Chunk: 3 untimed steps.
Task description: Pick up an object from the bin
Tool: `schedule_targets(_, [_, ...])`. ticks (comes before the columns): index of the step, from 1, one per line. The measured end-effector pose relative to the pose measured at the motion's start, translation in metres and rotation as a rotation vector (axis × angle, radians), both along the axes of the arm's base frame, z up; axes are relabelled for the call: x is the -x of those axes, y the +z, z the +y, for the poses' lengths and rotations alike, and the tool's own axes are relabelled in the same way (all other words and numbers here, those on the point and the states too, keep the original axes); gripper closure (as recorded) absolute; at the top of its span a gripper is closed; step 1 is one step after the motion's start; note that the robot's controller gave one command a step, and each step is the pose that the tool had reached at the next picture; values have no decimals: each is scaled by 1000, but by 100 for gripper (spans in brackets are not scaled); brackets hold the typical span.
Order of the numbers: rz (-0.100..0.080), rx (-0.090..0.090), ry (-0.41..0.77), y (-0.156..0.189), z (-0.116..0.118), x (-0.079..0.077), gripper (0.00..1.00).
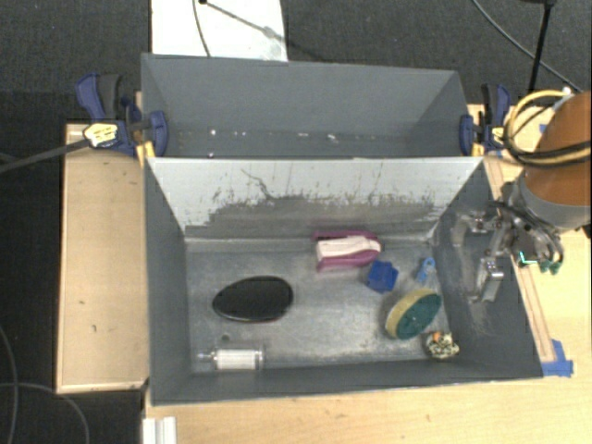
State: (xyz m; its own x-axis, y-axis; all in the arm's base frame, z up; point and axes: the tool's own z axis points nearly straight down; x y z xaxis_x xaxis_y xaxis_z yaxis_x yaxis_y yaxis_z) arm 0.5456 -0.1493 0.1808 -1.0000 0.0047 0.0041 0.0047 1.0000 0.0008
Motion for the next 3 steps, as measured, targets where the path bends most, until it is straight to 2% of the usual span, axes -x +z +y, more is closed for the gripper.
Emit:
schedule_targets(1, [-16,2,530,-108,8,30,0])
schedule_targets(2, [-8,-4,563,-79,72,68,0])
schedule_targets(3, [-10,-1,697,-67,113,65,0])
